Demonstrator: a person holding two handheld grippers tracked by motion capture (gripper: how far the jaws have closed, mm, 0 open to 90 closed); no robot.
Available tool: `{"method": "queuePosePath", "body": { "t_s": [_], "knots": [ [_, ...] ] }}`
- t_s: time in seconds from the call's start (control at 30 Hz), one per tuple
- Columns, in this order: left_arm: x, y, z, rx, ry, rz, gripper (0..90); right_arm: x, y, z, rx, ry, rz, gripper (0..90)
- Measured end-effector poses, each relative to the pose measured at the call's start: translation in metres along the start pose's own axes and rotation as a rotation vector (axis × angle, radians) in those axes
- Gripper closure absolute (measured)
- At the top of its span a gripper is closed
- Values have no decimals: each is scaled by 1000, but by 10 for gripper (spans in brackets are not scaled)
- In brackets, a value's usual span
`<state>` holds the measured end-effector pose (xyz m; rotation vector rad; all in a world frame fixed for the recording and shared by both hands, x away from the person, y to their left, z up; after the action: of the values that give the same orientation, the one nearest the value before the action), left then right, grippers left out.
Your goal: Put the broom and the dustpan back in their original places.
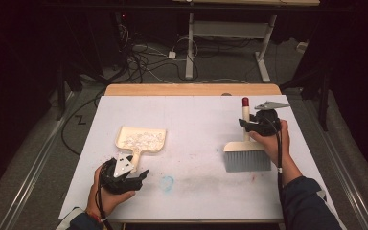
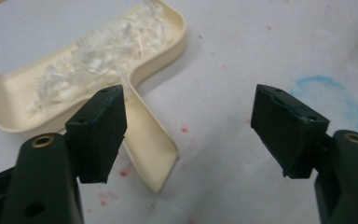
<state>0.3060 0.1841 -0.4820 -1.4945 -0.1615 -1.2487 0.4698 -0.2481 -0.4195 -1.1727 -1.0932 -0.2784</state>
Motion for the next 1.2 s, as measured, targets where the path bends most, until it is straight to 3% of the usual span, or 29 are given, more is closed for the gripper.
{"method": "queuePosePath", "body": {
  "t_s": [0.1,0.2,0.43,0.6,0.83,1.03,1.2],
  "knots": [
    [0,-2,-2,1,12,-10,248,4,-1,0,-17,-1,-20,553],
    [0,-3,-2,-3,11,-23,238,7,-5,3,-64,-33,-37,526],
    [1,-3,-4,7,16,-43,225,12,-21,8,-97,-66,-148,470],
    [0,-5,-3,11,-1,-59,215,10,-29,11,-84,-52,-201,409],
    [-1,-3,-5,13,37,-35,198,6,-33,18,-68,-47,-244,337],
    [-1,-3,-5,16,42,-35,196,5,-34,28,-35,-80,-254,291],
    [0,-4,-4,29,62,-34,179,5,-36,35,-45,-114,-275,256]
  ]
}}
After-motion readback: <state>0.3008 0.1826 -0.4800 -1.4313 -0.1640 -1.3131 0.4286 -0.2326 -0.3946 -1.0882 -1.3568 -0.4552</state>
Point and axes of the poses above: each handheld gripper's, and its own axes: y roughly forward along the jaws, x roughly out of its top, z roughly to its left, the point moved 2 cm from there along y, roughly forward along the jaws, and after that the axes turned 3 degrees about x, right-handed, at the moved point
